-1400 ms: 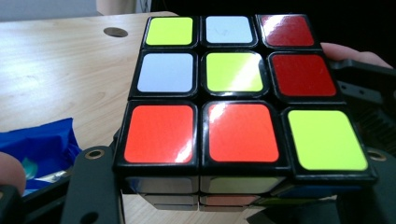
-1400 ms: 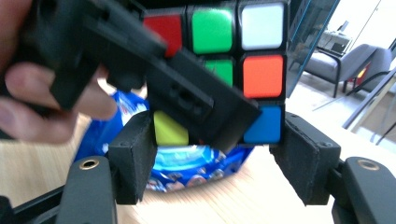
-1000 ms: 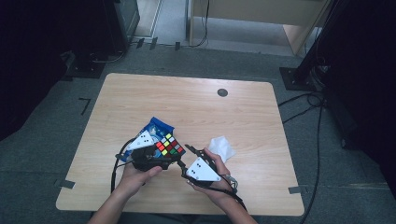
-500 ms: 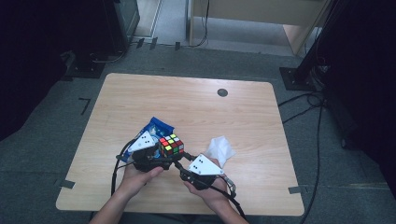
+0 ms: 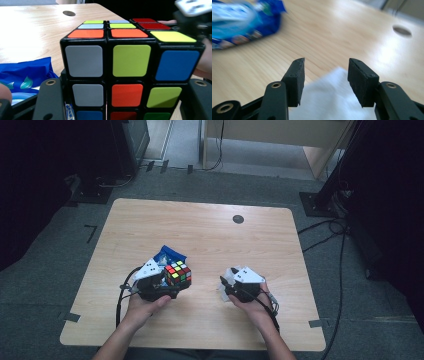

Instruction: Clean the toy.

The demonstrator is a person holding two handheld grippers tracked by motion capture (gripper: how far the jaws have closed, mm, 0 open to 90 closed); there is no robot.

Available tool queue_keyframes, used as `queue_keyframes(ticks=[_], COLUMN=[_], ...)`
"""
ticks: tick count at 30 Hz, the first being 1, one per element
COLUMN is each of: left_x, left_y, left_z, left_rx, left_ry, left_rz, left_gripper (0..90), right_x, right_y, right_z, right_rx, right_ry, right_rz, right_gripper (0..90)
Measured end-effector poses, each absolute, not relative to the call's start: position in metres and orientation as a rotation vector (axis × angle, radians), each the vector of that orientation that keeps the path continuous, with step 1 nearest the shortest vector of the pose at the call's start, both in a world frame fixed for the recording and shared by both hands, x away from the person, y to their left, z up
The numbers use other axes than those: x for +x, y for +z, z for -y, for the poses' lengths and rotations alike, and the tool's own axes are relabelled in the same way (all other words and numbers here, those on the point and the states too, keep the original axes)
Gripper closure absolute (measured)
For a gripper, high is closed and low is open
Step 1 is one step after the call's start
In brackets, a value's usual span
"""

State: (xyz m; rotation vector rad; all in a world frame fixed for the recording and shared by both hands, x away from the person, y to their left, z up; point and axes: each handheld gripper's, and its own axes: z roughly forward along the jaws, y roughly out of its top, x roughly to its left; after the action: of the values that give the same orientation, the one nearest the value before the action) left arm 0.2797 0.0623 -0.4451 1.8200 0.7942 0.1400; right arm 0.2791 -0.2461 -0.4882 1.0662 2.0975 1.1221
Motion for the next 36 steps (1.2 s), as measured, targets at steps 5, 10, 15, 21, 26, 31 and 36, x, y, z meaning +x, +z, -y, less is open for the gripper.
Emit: queue_keyframes(ticks=[5,10,15,21,26,31,36], left_x=[0.279,0.278,0.277,0.276,0.276,0.274,0.272], left_y=[-0.446,-0.447,-0.448,-0.448,-0.448,-0.449,-0.452], left_z=[-0.061,-0.059,-0.059,-0.057,-0.055,-0.051,-0.046], left_rx=[1.834,1.844,1.847,1.851,1.866,1.881,1.906], left_ry=[0.138,0.139,0.140,0.137,0.141,0.148,0.162], left_rz=[-0.785,-0.780,-0.777,-0.771,-0.750,-0.733,-0.712], left_gripper=[33.6,33.6,33.6,33.6,33.6,33.7,33.7], right_x=[0.291,0.297,0.300,0.298,0.296,0.288,0.270], right_y=[-0.509,-0.517,-0.521,-0.522,-0.518,-0.504,-0.462], right_z=[0.254,0.257,0.265,0.268,0.269,0.256,0.236], right_rx=[1.119,1.173,1.252,1.247,1.276,1.190,1.066], right_ry=[1.048,1.005,1.055,1.061,1.035,1.070,1.338], right_rz=[-2.206,-2.230,-2.229,-2.221,-2.230,-2.216,-2.124], right_gripper=[42.8,41.4,40.4,51.3,81.8,86.9,86.9])
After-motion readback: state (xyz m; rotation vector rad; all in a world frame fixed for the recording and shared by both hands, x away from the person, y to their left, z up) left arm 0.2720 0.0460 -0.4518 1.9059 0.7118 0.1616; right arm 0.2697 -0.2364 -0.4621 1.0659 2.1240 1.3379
